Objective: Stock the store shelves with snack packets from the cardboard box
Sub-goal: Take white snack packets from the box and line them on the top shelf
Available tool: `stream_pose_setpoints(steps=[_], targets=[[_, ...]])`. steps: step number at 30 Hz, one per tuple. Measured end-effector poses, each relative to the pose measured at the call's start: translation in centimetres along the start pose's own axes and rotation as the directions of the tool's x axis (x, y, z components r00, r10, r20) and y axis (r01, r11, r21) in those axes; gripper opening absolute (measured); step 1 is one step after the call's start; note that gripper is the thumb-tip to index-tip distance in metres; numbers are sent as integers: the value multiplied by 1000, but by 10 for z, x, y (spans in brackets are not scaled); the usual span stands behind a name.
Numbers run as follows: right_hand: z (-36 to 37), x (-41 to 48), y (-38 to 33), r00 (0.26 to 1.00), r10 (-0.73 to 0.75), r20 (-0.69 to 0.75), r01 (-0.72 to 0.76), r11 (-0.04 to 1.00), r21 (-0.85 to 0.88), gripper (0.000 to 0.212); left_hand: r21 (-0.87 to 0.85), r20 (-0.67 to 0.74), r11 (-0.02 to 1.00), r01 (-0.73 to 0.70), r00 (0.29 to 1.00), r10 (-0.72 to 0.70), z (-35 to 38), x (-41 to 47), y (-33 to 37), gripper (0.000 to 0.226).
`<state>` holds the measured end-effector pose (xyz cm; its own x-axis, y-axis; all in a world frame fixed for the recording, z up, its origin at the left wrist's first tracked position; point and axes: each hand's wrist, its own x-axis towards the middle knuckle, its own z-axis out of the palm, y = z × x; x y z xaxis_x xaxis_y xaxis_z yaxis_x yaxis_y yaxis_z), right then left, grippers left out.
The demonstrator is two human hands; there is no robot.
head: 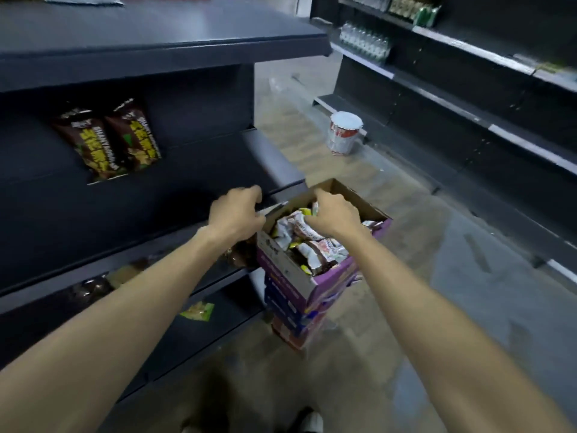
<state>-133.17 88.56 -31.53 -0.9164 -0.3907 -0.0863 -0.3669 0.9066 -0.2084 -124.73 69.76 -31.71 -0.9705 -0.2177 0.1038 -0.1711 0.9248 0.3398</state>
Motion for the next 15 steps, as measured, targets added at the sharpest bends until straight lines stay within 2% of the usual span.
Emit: stream_pose_setpoints(steps=[3, 6, 11, 15], targets=[[-4, -6, 78, 997, 75, 4, -75, 997, -5, 39, -29, 45, 999, -29, 999, 30, 42, 7, 56, 23], [-8, -10, 133, 993, 115, 16, -115, 993, 11, 34, -95, 110, 995, 4, 994, 6, 77, 8, 94, 21], [4, -7, 179, 990, 116, 79, -119, 992, 33, 34, -43, 151, 990, 132, 981, -125, 116, -4, 124, 19], [19, 10, 194, 987, 112, 118, -118, 992, 42, 33, -48, 174, 983, 179, 970, -168, 135, -5, 130, 18]])
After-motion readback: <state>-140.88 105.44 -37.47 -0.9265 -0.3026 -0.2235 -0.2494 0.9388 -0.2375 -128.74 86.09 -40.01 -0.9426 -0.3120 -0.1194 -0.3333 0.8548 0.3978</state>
